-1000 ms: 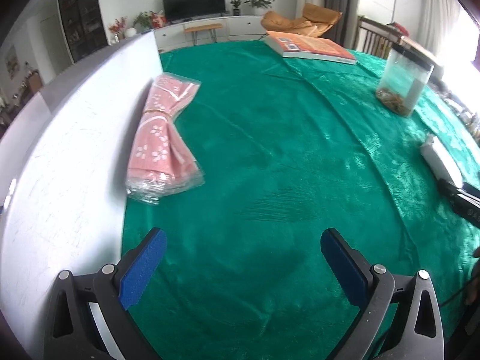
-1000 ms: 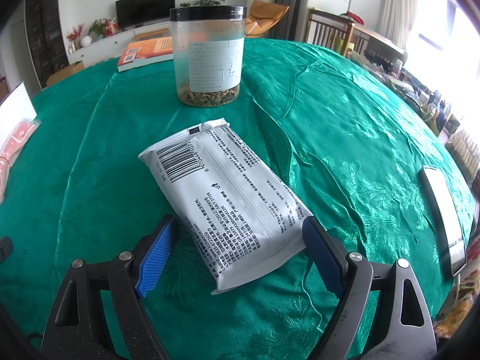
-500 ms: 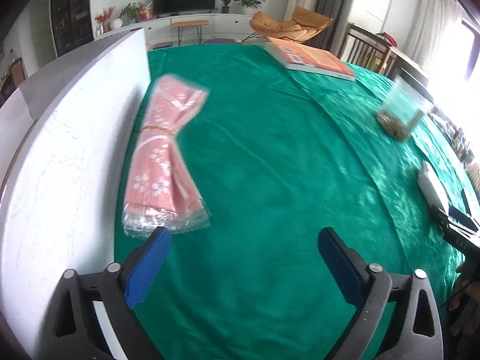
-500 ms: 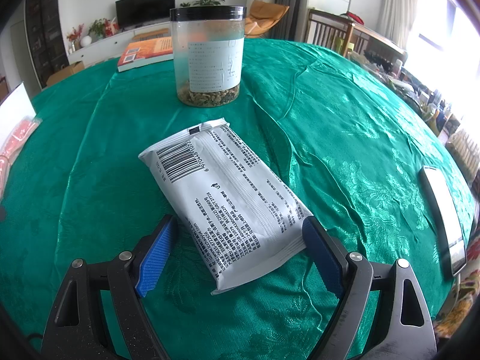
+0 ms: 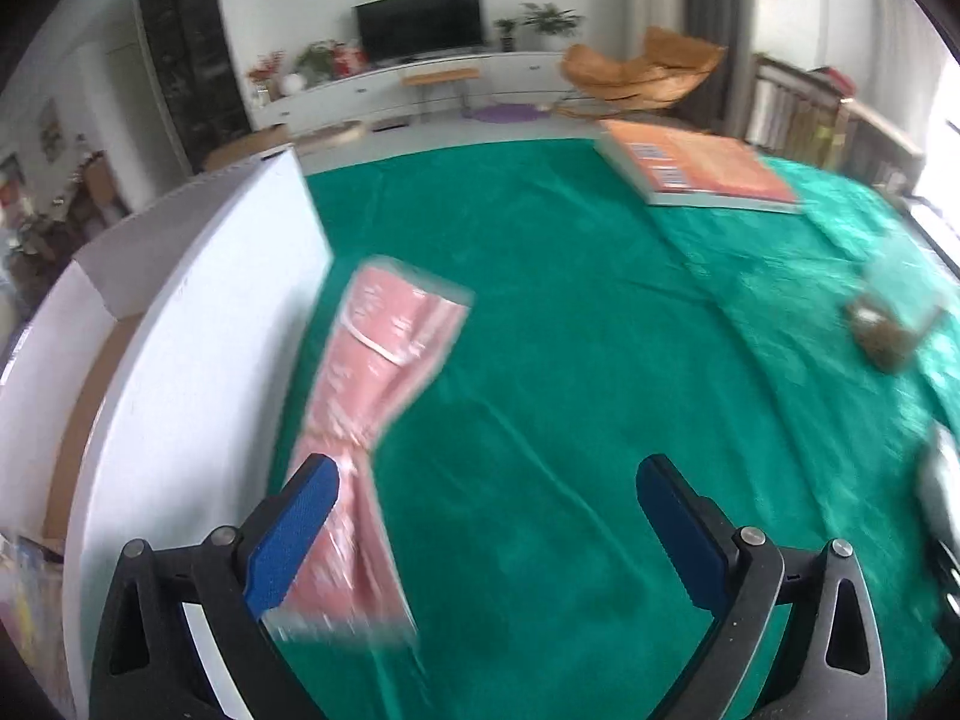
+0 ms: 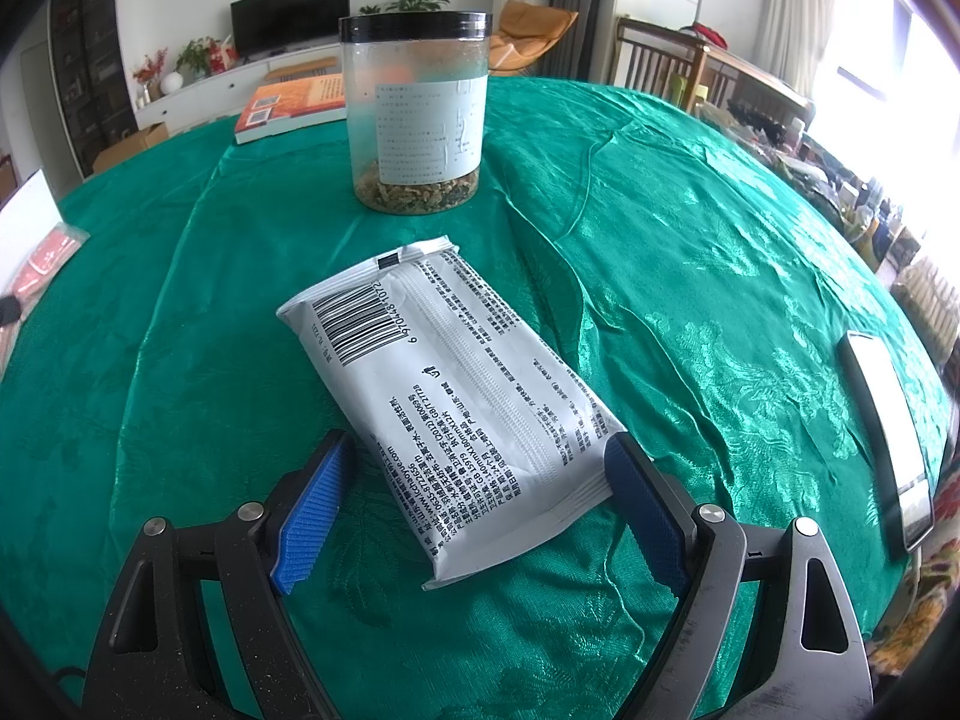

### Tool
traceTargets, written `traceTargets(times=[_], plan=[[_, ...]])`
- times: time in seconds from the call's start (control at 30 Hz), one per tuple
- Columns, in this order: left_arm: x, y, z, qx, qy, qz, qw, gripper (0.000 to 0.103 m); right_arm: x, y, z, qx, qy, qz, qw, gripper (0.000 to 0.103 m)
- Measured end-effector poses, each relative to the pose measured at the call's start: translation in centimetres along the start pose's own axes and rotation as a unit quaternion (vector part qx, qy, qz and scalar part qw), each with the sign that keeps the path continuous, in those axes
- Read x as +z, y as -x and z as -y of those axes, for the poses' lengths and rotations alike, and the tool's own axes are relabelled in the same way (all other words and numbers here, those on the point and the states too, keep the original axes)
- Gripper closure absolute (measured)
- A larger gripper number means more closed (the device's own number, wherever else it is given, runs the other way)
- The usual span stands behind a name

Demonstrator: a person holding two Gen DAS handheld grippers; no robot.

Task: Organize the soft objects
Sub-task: 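Hold the right gripper at the mailer bag while the left gripper moves to the pink patterned package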

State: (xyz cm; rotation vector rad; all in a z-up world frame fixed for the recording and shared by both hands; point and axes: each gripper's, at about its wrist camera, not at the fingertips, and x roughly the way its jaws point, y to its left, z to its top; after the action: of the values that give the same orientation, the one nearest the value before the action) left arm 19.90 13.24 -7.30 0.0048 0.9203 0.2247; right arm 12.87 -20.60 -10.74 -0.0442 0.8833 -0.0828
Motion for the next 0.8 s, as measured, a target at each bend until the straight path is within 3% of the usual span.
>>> traceTargets(times=[0.1,0.13,0.17,0.2,0.23,0.27,0.3,0.33,0.4,0.43,0.57,0.67,0.8], plan=[[1.0,-3.5,-0.2,0.058,0.014,-0.043,0.9973,0.003,0.0,0.0,0.0,0.0,0.0,0.0,1.0,0.016],[1.0,-3.2,0.0,0.047,0.02,-0.049,0.9975,0.004,0.0,0.0,0.0,0.0,0.0,0.0,1.0,0.016],[0.9,-1.6,0.6,-0.023,0.024,-0.043,0.9985,0.006,0.0,0.0,0.0,0.0,0.0,0.0,1.0,0.016],[0.7,0.4,1.4,-0.14,0.029,-0.041,0.9888,0.009,0.0,0.0,0.0,0.0,0.0,0.0,1.0,0.016],[0.3,3.5,2.9,-0.282,0.02,-0.044,0.9583,0.009,0.0,0.0,0.0,0.0,0.0,0.0,1.0,0.016],[0.0,5.5,3.7,-0.32,0.001,-0.035,0.9467,0.009,0.0,0.0,0.0,0.0,0.0,0.0,1.0,0.016],[-0.4,8.7,4.8,-0.326,-0.041,0.001,0.9443,0.008,0.0,0.0,0.0,0.0,0.0,0.0,1.0,0.016],[-0.7,10.5,5.2,-0.309,-0.067,0.032,0.9482,0.001,0.0,0.0,0.0,0.0,0.0,0.0,1.0,0.015],[-1.2,12.6,4.7,-0.258,-0.087,0.085,0.9585,0.0,0.0,0.0,0.0,0.0,-0.001,0.0,1.0,0.015],[-1.2,12.5,4.2,-0.241,-0.082,0.088,0.963,0.0,0.0,0.0,0.0,0.0,-0.001,0.0,1.0,0.015],[-0.2,7.5,2.1,-0.123,-0.041,0.047,0.9904,0.0,0.0,0.0,0.0,0.0,-0.001,0.0,1.0,0.015],[0.5,3.4,1.8,-0.03,-0.045,0.035,0.9979,0.0,0.0,-0.1,0.0,0.0,-0.001,0.0,1.0,0.015],[1.3,-1.3,1.7,0.037,-0.045,0.0,0.9983,0.0,0.0,-0.1,0.0,0.0,-0.001,0.0,1.0,0.015]])
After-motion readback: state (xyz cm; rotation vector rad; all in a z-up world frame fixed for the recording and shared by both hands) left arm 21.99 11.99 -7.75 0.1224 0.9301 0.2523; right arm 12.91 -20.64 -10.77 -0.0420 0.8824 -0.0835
